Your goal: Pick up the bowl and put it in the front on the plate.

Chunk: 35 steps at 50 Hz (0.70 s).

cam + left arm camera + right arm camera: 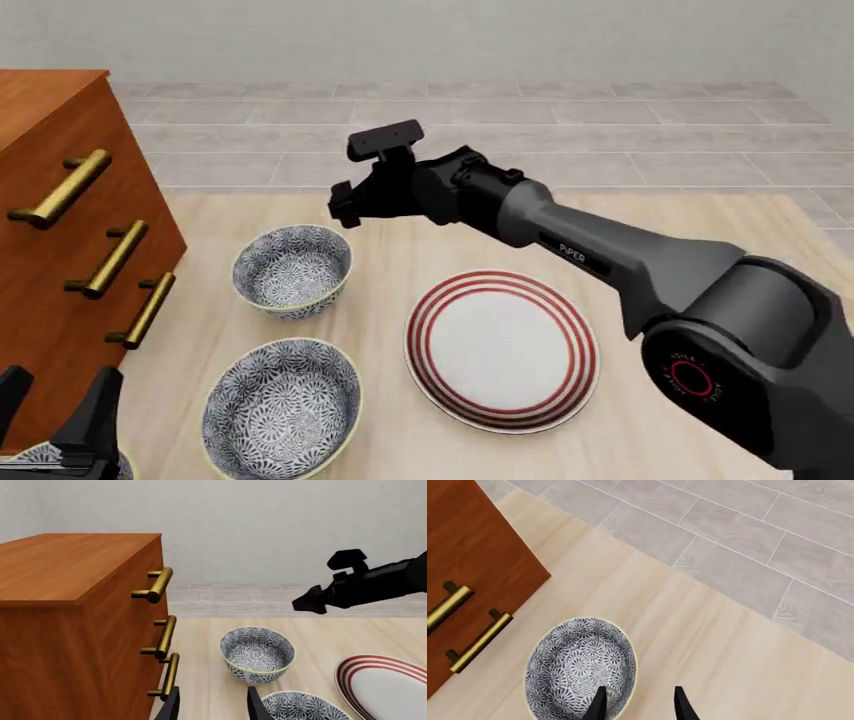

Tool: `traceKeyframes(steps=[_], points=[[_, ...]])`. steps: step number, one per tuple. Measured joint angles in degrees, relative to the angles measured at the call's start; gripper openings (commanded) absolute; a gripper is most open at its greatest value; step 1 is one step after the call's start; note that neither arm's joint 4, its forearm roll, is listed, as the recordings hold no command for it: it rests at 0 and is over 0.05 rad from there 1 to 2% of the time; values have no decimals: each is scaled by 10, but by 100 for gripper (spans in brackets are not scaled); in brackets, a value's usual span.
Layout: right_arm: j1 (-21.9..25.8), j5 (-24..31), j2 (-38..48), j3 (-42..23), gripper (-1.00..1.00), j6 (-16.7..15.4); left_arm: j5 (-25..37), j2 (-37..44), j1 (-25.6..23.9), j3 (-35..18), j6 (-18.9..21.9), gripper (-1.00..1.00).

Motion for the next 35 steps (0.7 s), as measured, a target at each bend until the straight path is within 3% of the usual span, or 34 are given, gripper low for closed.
traceKeyframes(steps=[35], points=[[15, -10, 78, -57, 100, 17, 0, 0, 0, 0, 0, 100]])
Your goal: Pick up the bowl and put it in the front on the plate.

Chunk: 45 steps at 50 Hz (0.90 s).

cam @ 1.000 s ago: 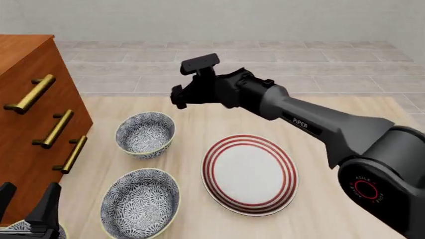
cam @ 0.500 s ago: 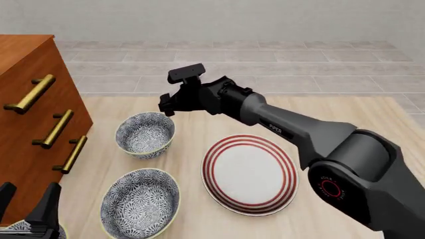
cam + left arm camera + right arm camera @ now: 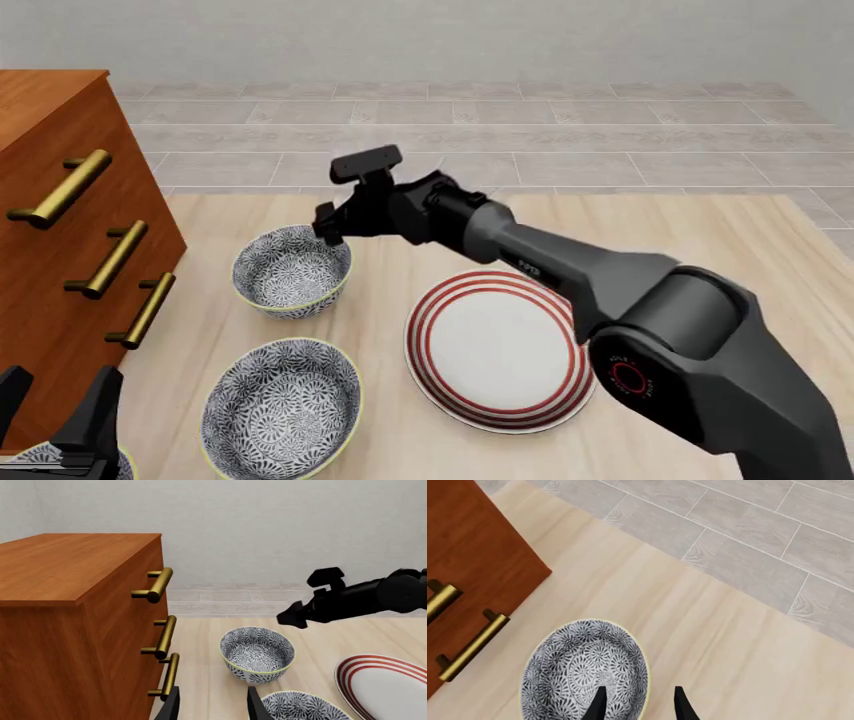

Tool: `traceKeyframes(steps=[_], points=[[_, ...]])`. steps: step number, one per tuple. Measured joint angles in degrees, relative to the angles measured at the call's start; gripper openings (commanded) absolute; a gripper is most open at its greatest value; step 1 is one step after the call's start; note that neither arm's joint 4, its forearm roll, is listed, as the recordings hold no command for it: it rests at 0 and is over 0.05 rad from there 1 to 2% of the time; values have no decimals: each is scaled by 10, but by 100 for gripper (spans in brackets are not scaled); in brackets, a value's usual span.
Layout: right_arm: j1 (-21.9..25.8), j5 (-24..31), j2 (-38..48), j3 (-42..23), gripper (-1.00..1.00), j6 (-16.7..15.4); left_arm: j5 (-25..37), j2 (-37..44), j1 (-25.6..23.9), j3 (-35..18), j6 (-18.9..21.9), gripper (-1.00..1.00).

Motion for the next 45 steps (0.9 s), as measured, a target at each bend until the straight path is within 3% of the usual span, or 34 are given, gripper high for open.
traceKeyframes(steps=[45], points=[[-1, 7, 88, -74, 100, 13, 0, 0, 0, 0, 0, 100]])
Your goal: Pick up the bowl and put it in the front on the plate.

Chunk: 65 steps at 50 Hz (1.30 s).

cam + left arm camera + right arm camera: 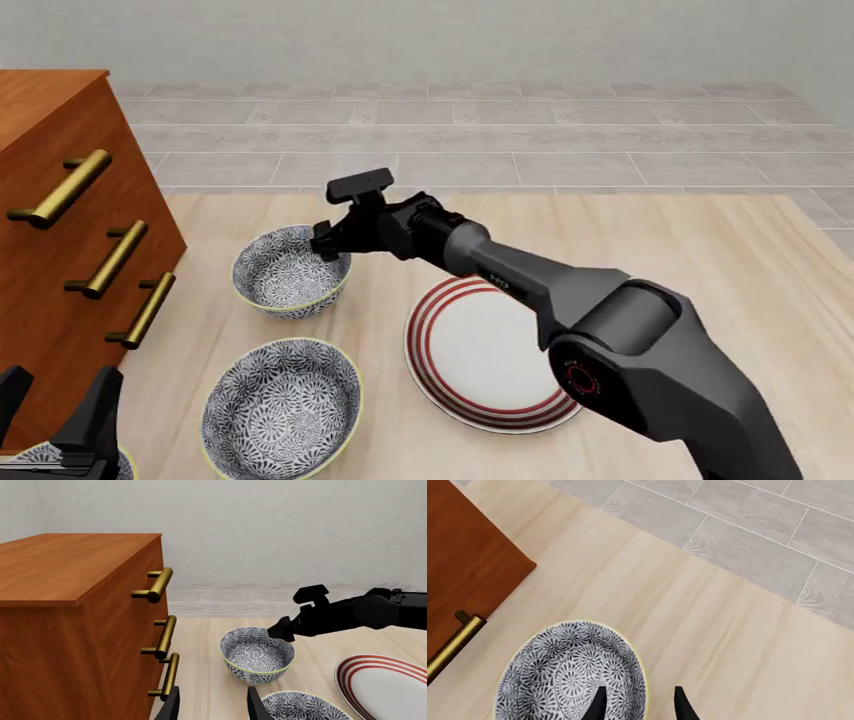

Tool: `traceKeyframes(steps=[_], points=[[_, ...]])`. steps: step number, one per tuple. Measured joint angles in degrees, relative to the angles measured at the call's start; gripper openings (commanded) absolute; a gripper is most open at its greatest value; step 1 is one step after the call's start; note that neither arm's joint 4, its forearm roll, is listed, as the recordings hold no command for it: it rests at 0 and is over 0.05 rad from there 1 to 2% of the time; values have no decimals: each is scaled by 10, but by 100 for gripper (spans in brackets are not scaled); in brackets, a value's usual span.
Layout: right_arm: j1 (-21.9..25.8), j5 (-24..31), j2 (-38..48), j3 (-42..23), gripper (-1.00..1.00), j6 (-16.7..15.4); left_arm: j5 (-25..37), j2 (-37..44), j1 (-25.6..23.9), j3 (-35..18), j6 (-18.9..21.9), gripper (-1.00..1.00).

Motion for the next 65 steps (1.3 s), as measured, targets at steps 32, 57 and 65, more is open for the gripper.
traceKeyframes(steps=[32, 57, 65], points=[[3, 16, 50, -50, 100, 2, 0, 0, 0, 0, 0, 100], [6, 28, 75, -82, -100, 6, 0, 0, 0, 0, 0, 100], [6, 21, 68, -72, -100, 4, 0, 0, 0, 0, 0, 100]])
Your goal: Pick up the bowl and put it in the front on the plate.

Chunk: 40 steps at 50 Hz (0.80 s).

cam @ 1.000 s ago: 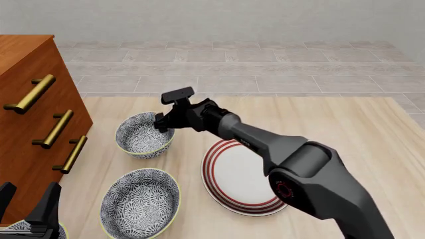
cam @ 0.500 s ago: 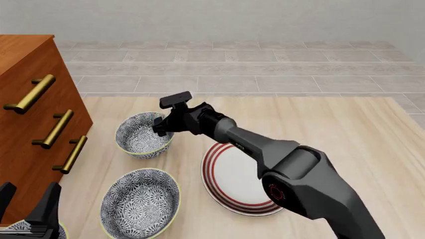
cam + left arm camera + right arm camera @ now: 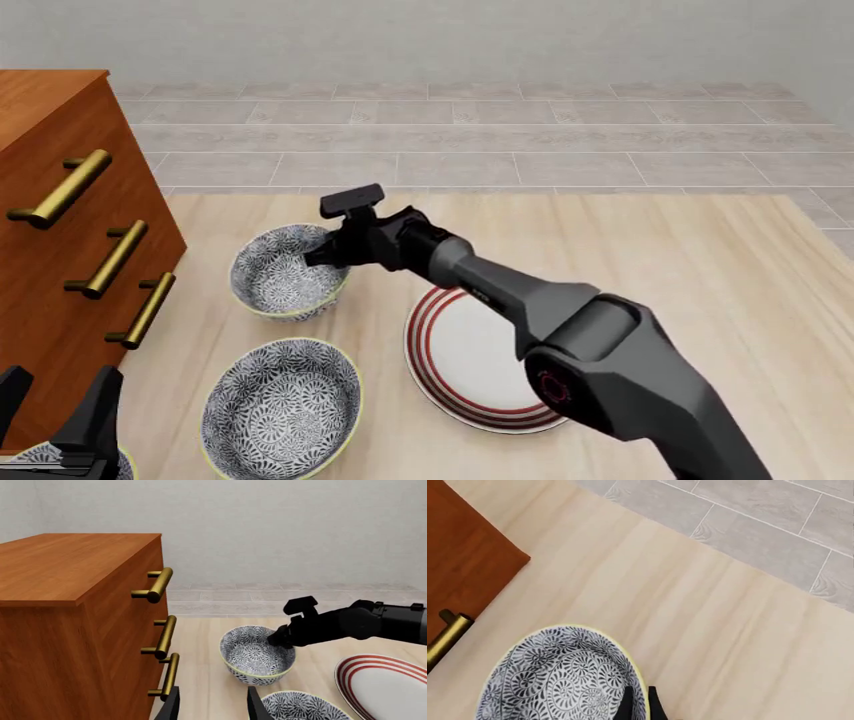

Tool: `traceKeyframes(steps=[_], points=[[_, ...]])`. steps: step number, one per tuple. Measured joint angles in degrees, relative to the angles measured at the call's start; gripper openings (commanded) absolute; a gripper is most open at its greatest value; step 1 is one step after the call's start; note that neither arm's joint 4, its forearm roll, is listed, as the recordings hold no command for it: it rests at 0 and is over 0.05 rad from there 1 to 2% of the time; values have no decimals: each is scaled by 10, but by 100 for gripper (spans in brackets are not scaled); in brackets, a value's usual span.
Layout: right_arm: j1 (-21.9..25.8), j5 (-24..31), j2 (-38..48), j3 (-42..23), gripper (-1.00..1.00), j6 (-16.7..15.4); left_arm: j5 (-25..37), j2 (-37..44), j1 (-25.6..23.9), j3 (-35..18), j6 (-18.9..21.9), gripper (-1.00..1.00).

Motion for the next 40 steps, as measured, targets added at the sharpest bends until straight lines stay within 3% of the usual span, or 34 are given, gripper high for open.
traceKeyframes(steps=[18, 40], points=[[-22, -24, -54, 64, -100, -43, 0, 0, 0, 0, 0, 100], [-40, -67, -143, 181, -100, -61, 0, 0, 0, 0, 0, 100]])
